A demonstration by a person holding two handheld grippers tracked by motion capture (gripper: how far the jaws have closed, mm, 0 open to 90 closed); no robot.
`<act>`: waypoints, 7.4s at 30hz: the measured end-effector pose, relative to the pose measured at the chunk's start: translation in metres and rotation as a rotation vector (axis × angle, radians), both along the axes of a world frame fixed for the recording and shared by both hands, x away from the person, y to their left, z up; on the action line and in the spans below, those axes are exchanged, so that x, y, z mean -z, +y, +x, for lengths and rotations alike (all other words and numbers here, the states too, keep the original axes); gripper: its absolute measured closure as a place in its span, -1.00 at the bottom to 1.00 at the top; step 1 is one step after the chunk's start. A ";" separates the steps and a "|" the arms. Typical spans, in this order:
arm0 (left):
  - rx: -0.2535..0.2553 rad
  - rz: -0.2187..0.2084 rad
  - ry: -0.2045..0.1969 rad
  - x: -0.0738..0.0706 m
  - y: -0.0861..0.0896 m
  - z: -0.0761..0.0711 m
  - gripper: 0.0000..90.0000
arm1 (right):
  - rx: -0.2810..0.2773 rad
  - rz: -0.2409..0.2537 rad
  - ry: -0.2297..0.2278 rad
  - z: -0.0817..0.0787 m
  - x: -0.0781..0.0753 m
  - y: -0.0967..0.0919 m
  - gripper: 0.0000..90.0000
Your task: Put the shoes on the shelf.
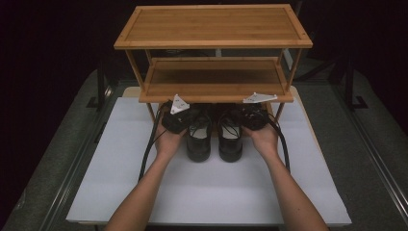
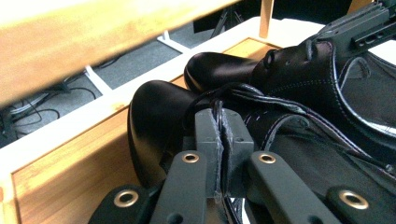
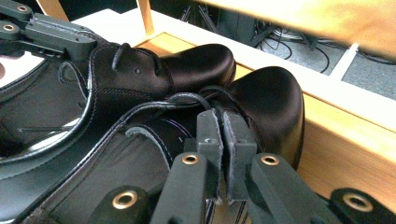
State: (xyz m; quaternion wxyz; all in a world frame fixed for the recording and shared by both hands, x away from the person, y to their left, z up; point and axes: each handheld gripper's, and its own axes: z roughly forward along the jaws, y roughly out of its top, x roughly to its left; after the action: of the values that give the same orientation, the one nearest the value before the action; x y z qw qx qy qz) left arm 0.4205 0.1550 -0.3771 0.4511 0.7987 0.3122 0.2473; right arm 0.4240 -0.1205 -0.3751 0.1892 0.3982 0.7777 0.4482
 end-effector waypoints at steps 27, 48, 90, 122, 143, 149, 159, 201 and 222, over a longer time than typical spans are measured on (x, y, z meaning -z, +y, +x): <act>0.062 -0.041 0.046 -0.006 0.013 -0.010 0.21 | -0.040 0.061 0.032 -0.012 -0.001 -0.008 0.19; 0.176 -0.004 0.125 0.015 0.049 -0.078 -0.67 | -0.122 0.041 0.057 -0.090 0.014 -0.040 -0.51; 0.192 0.145 0.236 0.068 0.003 -0.060 -0.83 | -0.138 -0.067 0.159 -0.076 0.073 0.004 -0.72; 0.171 0.092 0.263 0.054 0.002 0.012 -0.83 | -0.092 -0.008 0.172 -0.011 0.059 0.000 -0.72; 0.122 0.124 0.269 0.068 -0.006 0.046 -0.84 | -0.058 -0.094 0.125 0.029 0.077 0.001 -0.72; 0.121 0.119 0.276 0.068 -0.006 0.046 -0.84 | -0.035 -0.049 0.182 0.024 0.076 0.004 -0.72; 0.117 0.098 0.271 0.059 0.005 0.037 -0.82 | -0.061 -0.005 0.134 0.014 0.062 -0.007 -0.67; 0.060 0.117 0.244 0.036 0.131 -0.106 -0.82 | -0.011 -0.074 0.104 -0.120 0.052 -0.100 -0.79; -0.003 0.174 0.307 0.064 0.178 -0.164 -0.82 | 0.042 -0.157 0.163 -0.181 0.072 -0.136 -0.79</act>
State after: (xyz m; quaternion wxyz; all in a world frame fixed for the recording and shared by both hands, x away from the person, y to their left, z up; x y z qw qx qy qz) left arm 0.2565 0.3328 -0.4408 0.3271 0.8625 0.3561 0.1494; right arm 0.2435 -0.2564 -0.4473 0.1653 0.4336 0.8145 0.3482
